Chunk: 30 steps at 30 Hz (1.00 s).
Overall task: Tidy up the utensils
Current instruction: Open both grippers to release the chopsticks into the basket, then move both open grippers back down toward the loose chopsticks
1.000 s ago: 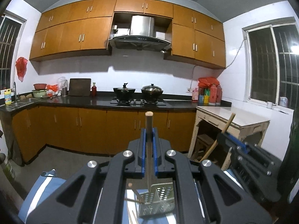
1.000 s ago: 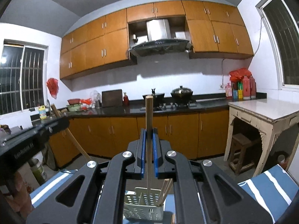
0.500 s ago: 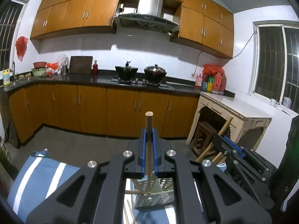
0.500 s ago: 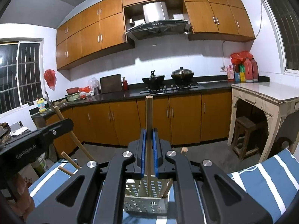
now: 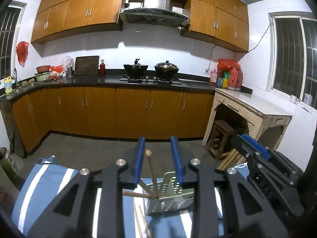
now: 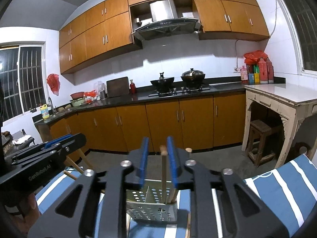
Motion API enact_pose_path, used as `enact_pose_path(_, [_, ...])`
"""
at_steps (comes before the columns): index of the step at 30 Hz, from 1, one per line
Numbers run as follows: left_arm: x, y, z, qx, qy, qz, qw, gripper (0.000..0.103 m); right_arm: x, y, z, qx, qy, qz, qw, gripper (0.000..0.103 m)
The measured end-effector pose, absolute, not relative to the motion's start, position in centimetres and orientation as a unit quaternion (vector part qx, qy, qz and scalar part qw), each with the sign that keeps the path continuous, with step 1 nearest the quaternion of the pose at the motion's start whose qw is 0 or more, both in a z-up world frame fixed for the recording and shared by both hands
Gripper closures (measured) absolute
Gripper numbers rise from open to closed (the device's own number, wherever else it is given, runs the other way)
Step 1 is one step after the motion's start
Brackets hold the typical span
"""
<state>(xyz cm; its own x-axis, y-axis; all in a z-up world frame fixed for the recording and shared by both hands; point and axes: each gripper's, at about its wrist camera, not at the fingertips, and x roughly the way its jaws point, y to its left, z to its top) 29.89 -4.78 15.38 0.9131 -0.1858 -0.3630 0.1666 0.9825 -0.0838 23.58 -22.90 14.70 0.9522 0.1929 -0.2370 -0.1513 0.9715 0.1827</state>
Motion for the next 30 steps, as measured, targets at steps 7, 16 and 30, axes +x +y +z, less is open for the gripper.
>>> enact_pose_path(7, [28.2,-4.3,16.2,-0.023,0.180,-0.081,0.980,0.065,21.7,-23.8,16.0,0.085,0.111,0.078,0.987,0.073])
enact_pose_path(16, [24.1,-3.2,16.8,-0.017,0.169,-0.064,0.983,0.060,18.0,-25.5,16.2,0.075,0.104,0.061,0.990,0.068])
enact_pose_path(30, [15.5,-1.4,11.6,0.005,0.195,-0.051,0.980,0.049,13.4,-29.8,7.0,0.099,0.209,0.024,0.972,0.059])
